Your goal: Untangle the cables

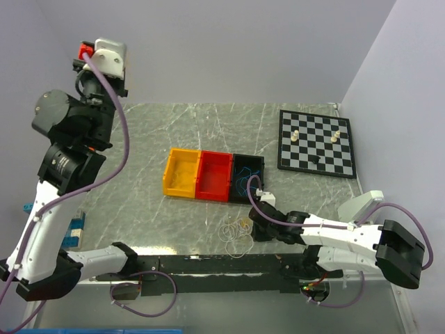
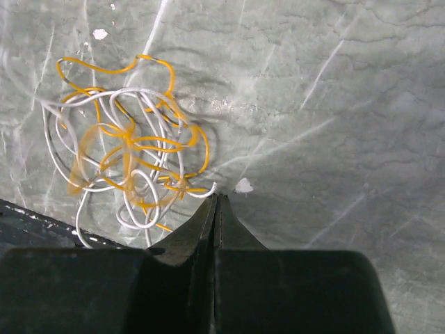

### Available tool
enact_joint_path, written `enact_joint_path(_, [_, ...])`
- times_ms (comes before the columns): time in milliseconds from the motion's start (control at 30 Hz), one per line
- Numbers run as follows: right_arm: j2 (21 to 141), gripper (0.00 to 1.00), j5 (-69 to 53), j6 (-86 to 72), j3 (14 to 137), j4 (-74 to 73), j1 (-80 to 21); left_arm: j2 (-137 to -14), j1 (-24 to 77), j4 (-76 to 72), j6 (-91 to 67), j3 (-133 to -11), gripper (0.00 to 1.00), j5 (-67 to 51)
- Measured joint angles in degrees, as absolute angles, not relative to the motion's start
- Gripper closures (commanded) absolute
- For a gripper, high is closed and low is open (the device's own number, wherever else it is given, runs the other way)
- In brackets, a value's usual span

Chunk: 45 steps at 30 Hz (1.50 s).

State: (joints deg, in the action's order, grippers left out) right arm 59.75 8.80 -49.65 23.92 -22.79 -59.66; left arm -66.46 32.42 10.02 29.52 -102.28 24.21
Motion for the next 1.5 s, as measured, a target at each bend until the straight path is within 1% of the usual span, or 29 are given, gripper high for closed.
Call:
enact_joint_path(200, [58.24, 1.0, 8.67, -49.41, 23.38, -22.41, -59.75, -65.17, 32.42, 11.79, 28.16, -101.49, 0.99, 20.88])
enact_joint_path(467, [51.53, 1.0, 8.32, -47.24, 22.11, -20.43, -60.03, -63.64, 32.42, 16.34, 25.65, -90.94, 0.99, 17.12])
enact_joint_path(700, [48.73, 1.0, 8.32, -45.98, 21.98, -19.57, -60.03, -63.59, 32.42, 19.49, 24.64, -84.38, 0.99, 14.98])
enact_joint_path(1000, [47.27, 1.0, 8.34, -45.95, 20.25, -18.55, -60.14, -62.81, 32.42, 23.64, 24.05, -83.77, 0.99, 4.62])
enact_joint_path(1300, [47.18, 1.0, 8.34, -45.36, 20.23, -17.61, -60.14, -60.36, 32.4, 25.41, 25.45, -81.23, 0.99, 0.25])
enact_joint_path(1500, [42.89, 1.0, 8.82, -44.88, 20.12, -17.61, -60.14, -56.47, 32.38, 30.41, 29.06, -78.06, 0.99, -10.48])
